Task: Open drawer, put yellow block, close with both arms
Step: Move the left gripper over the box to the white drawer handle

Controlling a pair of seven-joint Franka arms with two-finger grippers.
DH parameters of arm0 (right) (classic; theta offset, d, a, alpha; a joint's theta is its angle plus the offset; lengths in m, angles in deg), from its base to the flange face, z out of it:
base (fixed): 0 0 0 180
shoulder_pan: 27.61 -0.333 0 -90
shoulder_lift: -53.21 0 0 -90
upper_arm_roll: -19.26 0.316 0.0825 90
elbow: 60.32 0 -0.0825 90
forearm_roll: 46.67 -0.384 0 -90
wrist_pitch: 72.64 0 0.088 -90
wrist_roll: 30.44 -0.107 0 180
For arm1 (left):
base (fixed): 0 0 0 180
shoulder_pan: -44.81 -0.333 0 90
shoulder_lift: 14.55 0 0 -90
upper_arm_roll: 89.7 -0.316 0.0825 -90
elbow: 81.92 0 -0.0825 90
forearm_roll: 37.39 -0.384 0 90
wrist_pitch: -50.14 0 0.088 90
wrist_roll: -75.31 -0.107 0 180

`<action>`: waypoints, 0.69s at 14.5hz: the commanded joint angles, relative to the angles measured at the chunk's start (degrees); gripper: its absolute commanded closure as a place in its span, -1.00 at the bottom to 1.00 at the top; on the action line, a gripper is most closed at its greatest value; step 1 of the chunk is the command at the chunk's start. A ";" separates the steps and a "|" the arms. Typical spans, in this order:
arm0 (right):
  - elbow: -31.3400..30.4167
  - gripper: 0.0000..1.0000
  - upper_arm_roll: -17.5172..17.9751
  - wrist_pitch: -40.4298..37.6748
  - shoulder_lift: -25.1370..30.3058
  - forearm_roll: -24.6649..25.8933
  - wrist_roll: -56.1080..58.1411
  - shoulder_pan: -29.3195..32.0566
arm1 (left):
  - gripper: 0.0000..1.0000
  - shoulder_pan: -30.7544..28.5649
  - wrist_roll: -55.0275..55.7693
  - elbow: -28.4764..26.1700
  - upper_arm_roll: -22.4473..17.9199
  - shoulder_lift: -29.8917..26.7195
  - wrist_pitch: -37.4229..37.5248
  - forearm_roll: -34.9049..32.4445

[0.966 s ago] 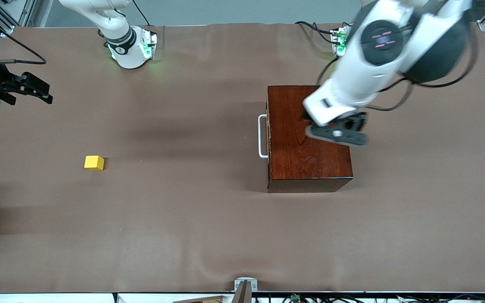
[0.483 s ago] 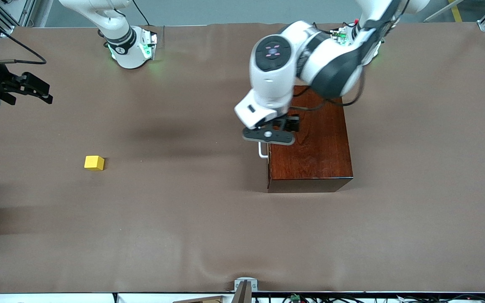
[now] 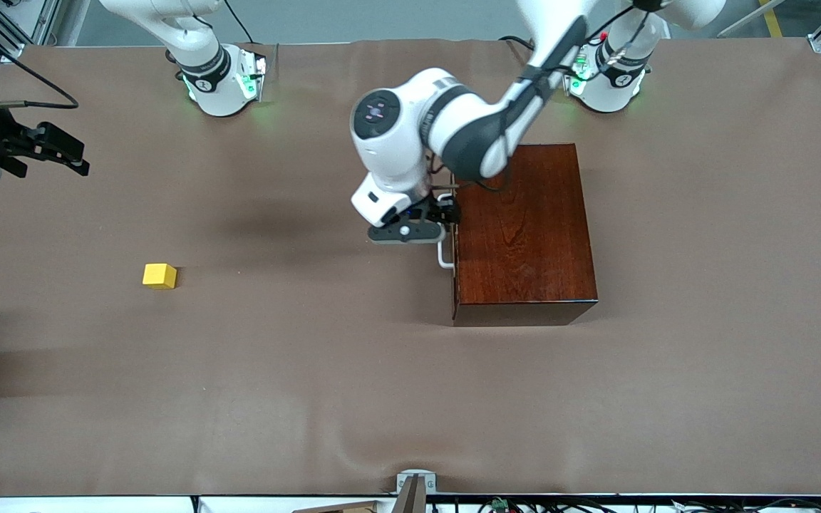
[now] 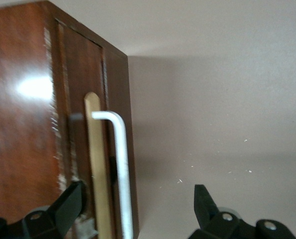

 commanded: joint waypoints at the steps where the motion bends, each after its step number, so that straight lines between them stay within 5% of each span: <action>1: -1.31 -1.00 0.08 -0.04 1.37 -0.63 -0.57 0.21 | -1.00 1.16 3.98 1.89 -1.37 2.17 0.87 -1.45; 10: -1.13 -1.00 0.08 0.05 1.37 -0.63 -0.66 0.12 | -1.00 1.87 5.67 1.53 -1.54 5.60 1.93 -1.71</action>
